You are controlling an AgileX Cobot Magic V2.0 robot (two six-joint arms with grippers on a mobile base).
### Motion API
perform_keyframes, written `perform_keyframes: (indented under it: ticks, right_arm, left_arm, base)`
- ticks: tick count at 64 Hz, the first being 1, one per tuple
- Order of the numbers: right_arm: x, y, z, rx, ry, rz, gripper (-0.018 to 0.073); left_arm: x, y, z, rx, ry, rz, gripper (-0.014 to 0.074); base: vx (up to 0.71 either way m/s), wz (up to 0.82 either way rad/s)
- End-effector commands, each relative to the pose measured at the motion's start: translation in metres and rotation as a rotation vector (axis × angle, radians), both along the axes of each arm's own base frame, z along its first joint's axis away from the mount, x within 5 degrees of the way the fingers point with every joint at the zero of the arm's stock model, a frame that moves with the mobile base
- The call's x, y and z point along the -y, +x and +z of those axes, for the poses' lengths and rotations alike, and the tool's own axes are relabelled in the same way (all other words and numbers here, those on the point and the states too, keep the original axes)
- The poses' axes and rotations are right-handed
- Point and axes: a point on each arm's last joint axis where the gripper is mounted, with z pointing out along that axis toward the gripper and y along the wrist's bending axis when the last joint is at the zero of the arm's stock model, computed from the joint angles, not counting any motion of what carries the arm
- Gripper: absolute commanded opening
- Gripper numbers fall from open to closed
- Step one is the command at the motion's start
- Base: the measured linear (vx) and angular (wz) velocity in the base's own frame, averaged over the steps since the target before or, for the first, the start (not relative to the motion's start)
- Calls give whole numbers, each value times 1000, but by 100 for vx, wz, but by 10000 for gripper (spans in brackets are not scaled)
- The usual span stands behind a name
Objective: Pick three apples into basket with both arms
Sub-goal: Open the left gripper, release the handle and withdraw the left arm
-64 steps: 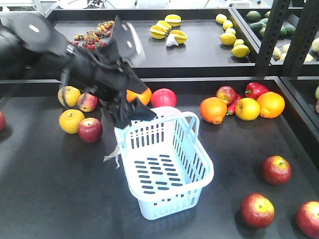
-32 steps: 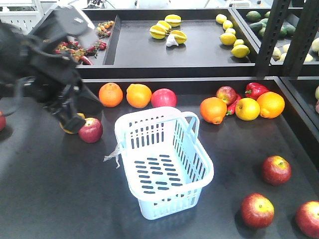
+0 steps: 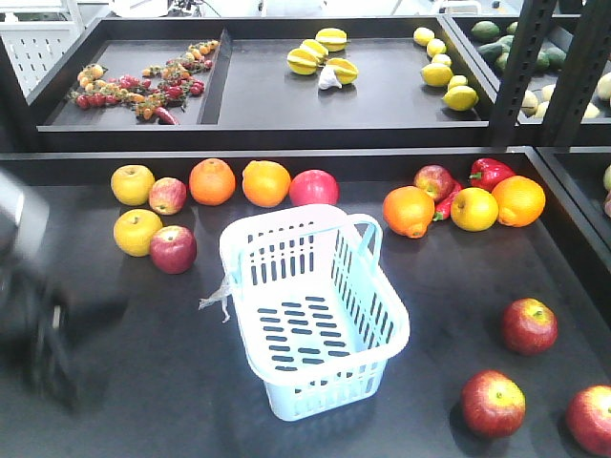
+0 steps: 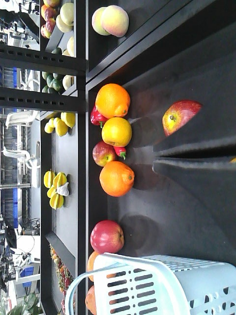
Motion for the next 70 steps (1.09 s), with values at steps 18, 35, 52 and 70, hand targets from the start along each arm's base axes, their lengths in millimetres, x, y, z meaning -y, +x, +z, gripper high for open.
perform_keyframes:
  ticks: [18, 35, 52, 70]
  right_arm:
    - [0, 0, 2, 66, -19, -6, -4]
    - [0, 0, 2, 66, -19, -6, -4]
    - [0, 0, 2, 66, -19, -6, -4]
    - [0, 0, 4, 83, -17, -6, -4]
  left_arm:
    - [-23, -21, -81, -67, -265, 363, -8]
    - [-24, -22, -84, -67, -261, 365, -8]
    - [-24, -22, -84, -67, -259, 364, -8]
    - [-30, -22, -91, 22, -267, 397, -8]
  base:
    - [0, 0]
    - [0, 0]
    - [0, 0]
    - [0, 0]
